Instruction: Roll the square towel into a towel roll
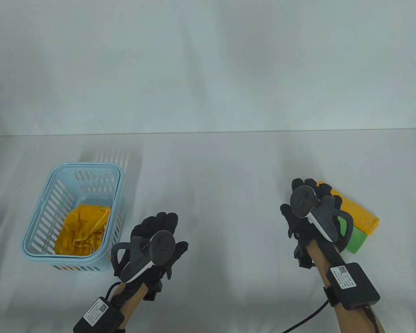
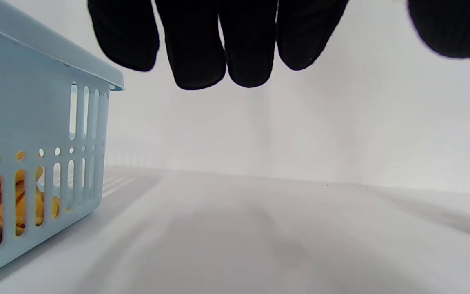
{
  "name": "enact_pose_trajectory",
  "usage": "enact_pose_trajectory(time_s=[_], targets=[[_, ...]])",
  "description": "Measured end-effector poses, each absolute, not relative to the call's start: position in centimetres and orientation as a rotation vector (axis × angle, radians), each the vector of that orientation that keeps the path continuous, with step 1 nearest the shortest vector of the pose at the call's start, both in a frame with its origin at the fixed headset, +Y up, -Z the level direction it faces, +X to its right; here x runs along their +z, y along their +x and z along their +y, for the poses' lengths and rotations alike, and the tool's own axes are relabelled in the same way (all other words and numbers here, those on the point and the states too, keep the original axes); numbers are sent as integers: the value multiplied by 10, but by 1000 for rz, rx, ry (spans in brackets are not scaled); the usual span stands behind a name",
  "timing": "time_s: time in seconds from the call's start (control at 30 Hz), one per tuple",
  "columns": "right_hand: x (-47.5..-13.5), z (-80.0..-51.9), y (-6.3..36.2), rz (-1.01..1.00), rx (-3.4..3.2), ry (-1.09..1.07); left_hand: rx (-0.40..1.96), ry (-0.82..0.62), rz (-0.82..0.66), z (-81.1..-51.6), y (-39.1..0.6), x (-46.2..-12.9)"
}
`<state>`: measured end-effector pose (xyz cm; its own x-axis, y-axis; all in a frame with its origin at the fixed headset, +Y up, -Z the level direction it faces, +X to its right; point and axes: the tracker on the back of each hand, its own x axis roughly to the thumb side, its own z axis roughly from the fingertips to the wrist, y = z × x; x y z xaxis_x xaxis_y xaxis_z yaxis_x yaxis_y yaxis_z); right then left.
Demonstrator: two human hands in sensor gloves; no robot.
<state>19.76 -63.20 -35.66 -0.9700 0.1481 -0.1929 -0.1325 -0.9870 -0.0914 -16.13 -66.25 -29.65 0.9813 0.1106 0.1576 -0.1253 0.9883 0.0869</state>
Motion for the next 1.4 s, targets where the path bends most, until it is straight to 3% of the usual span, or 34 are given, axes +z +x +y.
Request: enact_pose_trajectory(time_s=[0.37, 0.53, 0.77, 0.9, 1.1, 1.4], targets=[[-320, -638, 106, -126, 2736, 51, 146, 115, -146, -652, -164, -295], [-307, -651, 74, -104, 2654, 165, 175, 159, -121, -614, -180, -296], [-296, -665, 63, -168, 2635, 246, 160, 190, -46, -560, -223, -310], [-295, -667, 63, -154, 2654, 257, 117, 153, 17, -547, -251, -328], [-298, -668, 68, -121, 2638, 236, 50, 35, 170, -559, -298, -371], [-299, -667, 74, -105, 2611, 217, 46, -287, 349, -634, -352, -426]])
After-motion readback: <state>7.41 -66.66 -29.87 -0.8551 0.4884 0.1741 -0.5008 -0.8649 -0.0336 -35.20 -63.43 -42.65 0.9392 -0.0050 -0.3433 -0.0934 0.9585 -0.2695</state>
